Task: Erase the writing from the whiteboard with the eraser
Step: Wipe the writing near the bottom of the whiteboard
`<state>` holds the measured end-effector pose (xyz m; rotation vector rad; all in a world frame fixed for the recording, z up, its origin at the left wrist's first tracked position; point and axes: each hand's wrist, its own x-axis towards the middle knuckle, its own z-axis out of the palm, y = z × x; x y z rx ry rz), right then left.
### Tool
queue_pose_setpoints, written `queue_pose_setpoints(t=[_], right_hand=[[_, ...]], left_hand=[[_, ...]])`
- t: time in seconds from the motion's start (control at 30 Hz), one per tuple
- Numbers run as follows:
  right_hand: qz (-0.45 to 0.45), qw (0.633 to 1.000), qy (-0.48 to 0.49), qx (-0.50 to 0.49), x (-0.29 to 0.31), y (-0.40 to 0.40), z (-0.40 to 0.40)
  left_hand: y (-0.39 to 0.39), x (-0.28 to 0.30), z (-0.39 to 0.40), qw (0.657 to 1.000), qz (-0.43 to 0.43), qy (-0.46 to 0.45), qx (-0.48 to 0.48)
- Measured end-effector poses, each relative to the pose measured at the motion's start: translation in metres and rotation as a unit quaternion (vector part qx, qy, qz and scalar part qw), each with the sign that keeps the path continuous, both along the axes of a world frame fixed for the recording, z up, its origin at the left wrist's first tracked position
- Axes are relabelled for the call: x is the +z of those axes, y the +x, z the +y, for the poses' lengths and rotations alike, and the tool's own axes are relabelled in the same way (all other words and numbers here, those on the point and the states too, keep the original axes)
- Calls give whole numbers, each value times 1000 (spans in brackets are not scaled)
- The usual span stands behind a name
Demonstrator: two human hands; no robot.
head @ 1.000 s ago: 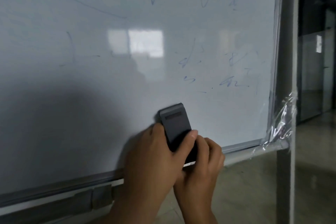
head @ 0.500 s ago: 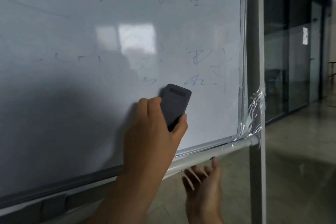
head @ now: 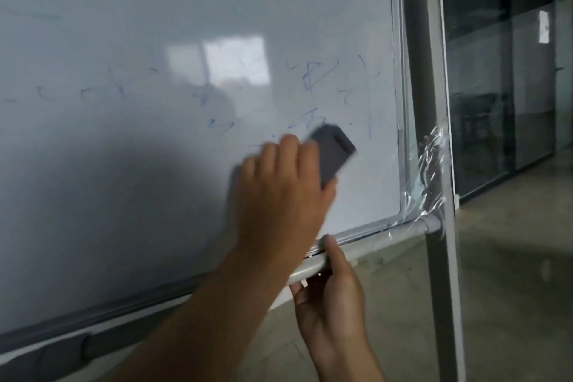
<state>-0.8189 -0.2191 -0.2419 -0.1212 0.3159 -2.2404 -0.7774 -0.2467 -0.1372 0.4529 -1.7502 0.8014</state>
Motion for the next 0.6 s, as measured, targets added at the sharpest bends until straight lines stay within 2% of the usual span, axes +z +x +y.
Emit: queue_pose_setpoints(t=[0.07,0.13,0.17,0.27,0.3,0.37,0.53,0.6], right_hand=[[-5,1000,16,-10,3,2,1],[-7,1000,18,-23,6,5,2],[-12,999,16,-32,5,5,1],[-7,999,-10,-37,5,5,2],[-6,999,-15,-39,5,4,2],[-21,999,-17,-43,4,1,4],[-26,999,-7,-37,4,-2,7],[-23,999,-11,-34,5,0,6]], left_hand=[[5,29,1,996,88,18,25],[4,47,5,993,111,33,17],[0,45,9,997,78,26,2],[-12,13,18,994,-97,-27,-36],[-13,5,19,992,-120,-37,-35],[-6,8,16,996,-77,-31,-21],[46,40,-11,987,157,19,4],[59,31,-12,990,135,23,-16]])
